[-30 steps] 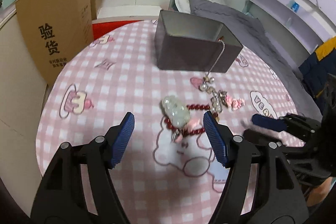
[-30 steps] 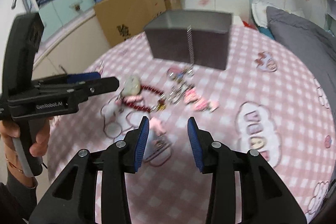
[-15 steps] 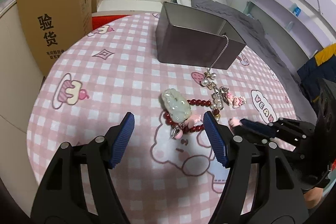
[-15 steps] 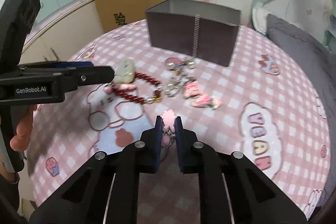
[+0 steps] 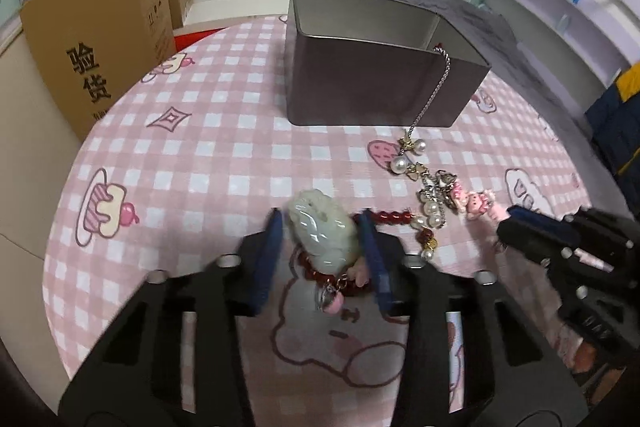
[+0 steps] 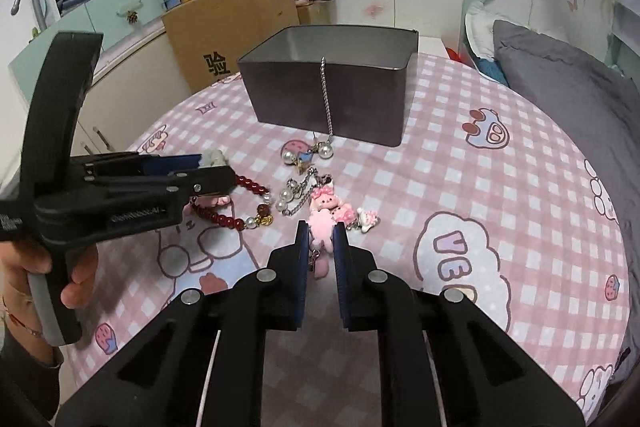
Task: Organize jewelry
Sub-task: 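Grasp the jade pendant with the left tool while the right tool grasps a pink charm, then carry the jade pendant and pink charm into the tin box and release them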
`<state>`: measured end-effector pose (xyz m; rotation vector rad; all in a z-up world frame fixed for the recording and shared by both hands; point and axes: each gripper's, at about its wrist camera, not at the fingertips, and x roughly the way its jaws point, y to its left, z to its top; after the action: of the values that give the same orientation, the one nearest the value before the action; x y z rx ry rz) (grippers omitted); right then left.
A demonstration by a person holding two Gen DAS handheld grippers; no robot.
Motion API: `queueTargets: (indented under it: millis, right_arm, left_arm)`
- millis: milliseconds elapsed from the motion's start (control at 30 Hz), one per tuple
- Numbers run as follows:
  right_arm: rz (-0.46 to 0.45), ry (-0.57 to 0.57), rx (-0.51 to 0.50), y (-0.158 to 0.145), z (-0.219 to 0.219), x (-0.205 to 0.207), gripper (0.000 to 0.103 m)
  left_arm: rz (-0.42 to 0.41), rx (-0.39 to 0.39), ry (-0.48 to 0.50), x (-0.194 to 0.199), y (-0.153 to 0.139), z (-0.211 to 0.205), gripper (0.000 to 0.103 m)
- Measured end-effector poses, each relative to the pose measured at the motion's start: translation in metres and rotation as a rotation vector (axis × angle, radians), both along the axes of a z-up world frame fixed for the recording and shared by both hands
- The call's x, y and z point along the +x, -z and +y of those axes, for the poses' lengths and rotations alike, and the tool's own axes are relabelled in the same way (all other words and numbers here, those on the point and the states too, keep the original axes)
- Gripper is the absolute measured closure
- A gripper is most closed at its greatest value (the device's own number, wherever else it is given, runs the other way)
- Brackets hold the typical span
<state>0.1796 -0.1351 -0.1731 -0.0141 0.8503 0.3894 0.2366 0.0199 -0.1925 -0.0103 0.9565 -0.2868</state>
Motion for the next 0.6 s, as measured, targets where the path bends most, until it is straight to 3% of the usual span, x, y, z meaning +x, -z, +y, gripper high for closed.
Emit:
queueTargets:
  millis: [100,200,600]
  right_arm:
    - [-0.007,0.002,0.011,-0.003,-0.002,0.000,0.092]
    - [-0.014,0.006,0.021,-0.006,-0.003,0.000,0.092]
    - [-0.051,0.014,0.071,-0.028,-0.014,0.004,0.092]
  left_arm:
    - [-0.009,0.027,0.008,0.000,0.000,0.000,0.078]
    - [-0.003,-0.005,0.000,0.000,-0.001,0.006,0.088]
    - [-0.021,-0.103,0.013,-0.002,-0.016,0.020,0.093]
